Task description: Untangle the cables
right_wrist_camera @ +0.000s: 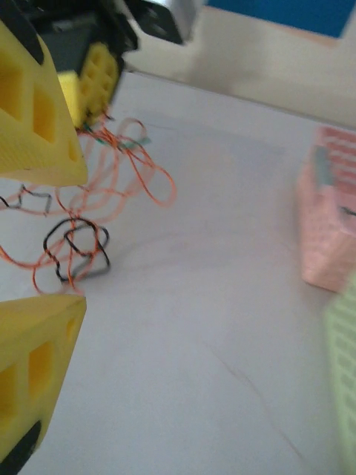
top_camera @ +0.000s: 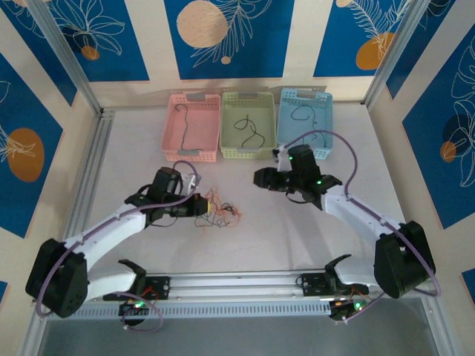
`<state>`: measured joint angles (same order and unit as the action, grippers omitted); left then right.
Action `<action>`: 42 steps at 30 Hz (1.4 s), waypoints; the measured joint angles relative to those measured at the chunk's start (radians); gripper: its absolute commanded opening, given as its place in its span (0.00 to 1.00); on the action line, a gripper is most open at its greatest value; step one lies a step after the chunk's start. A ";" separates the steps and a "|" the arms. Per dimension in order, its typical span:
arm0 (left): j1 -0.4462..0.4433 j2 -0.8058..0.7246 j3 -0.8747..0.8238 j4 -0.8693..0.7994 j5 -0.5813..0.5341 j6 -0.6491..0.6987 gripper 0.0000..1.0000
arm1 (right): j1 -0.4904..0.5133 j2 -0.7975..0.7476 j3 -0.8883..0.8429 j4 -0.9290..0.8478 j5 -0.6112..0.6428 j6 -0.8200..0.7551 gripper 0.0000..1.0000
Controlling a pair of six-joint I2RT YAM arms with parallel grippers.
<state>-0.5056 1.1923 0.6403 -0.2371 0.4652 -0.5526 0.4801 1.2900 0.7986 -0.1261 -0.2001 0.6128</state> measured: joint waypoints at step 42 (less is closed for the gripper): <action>-0.010 0.044 -0.095 -0.039 -0.239 -0.018 0.42 | 0.214 0.512 0.267 -0.155 0.056 -0.068 0.33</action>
<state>-0.5156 1.2366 0.5449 -0.2760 0.2260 -0.5701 0.6937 1.8015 1.0653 -0.2810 -0.1436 0.5449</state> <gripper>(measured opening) 0.417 0.338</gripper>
